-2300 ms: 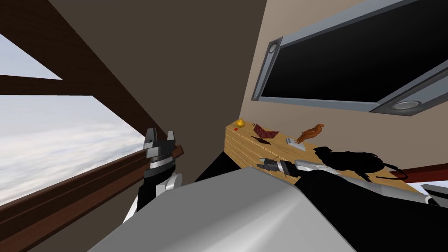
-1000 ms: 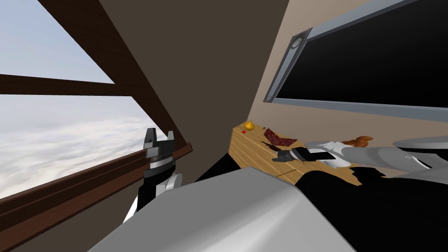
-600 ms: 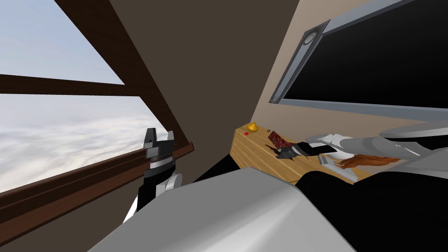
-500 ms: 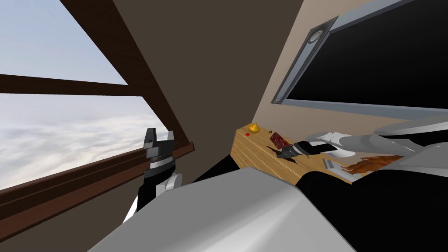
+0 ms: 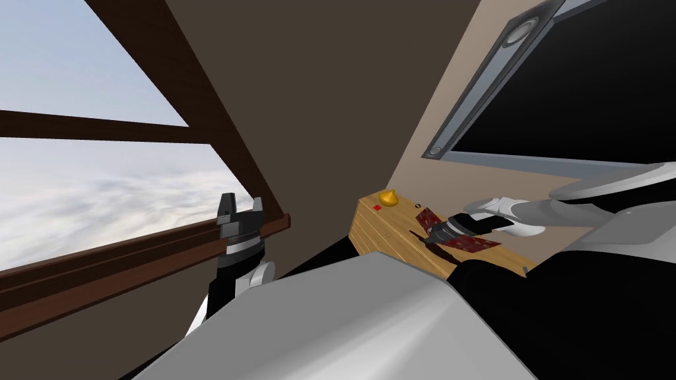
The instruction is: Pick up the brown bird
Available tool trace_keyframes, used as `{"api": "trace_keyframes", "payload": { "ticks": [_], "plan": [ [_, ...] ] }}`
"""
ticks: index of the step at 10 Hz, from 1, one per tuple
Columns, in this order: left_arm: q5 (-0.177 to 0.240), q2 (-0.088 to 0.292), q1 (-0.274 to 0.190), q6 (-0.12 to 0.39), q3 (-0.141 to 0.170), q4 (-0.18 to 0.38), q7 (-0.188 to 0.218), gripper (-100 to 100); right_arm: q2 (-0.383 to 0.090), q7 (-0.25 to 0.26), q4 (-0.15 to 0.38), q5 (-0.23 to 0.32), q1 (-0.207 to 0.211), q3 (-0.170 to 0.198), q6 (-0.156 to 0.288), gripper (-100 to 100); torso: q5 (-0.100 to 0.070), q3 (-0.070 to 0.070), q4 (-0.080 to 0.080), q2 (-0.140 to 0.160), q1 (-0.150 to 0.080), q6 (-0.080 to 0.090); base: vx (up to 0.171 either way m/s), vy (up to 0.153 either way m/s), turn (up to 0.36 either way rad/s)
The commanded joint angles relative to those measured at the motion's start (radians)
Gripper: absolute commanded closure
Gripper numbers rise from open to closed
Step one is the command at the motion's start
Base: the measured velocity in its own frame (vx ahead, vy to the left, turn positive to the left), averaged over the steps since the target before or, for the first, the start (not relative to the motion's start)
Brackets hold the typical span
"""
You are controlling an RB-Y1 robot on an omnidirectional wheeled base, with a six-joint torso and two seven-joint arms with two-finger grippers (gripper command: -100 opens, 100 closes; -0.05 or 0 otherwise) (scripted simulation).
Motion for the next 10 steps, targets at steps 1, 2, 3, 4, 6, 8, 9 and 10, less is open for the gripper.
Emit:
{"api": "trace_keyframes", "payload": {
  "ticks": [1,2,3,4,6,8,9,10],
  "plan": [
    [0.0,0.0,0.0,0.0,0.0,0.0,0.0,0,0.005,-0.019,0.006,0.019,0.025,-0.031,-0.004,-100,0.0,0.0,0.0,0.0,0.0,0.0,0.012,-0.038,-0.036],
    [0.0,0.0,0.0,0.0,0.0,0.0,0.0,0,0.014,-0.027,-0.009,0.021,0.049,-0.022,-0.002,-100,0.001,0.001,0.0,0.001,0.004,0.0,0.012,-0.036,0.088],
    [0.0,0.0,0.0,0.0,0.0,0.0,0.0,0,0.014,-0.027,-0.009,0.021,0.049,-0.022,-0.002,-100,0.001,0.001,0.0,0.001,0.005,0.0,0.011,-0.044,0.063],
    [0.0,0.0,0.0,0.0,0.0,0.0,0.0,0,0.014,-0.027,-0.009,0.021,0.049,-0.022,-0.002,-100,0.001,0.001,0.0,0.002,0.005,0.0,0.008,-0.021,0.0],
    [0.0,0.0,0.0,0.0,0.0,0.0,0.0,0,0.05,-0.036,-0.051,0.028,0.096,0.001,0.003,-100,0.002,0.001,0.0,0.002,0.005,0.0,0.022,-0.068,0.106],
    [0.0,0.0,0.0,0.0,0.0,0.0,0.0,0,0.05,-0.036,-0.051,0.01,0.081,0.051,0.003,-100,0.001,0.001,0.0,0.001,0.002,0.0,0.016,-0.062,0.011],
    [0.0,0.0,0.0,0.0,0.0,0.0,0.0,0,0.05,-0.036,-0.051,0.028,0.096,0.02,0.003,-100,0.001,0.001,0.001,0.002,0.005,0.0,0.005,-0.006,-0.01],
    [0.0,0.0,0.0,0.0,0.0,0.0,0.0,0,0.05,-0.036,-0.051,0.028,0.096,0.001,0.003,-100,0.002,0.001,0.001,0.002,0.007,0.0,-0.002,0.007,0.0]
  ]
}}
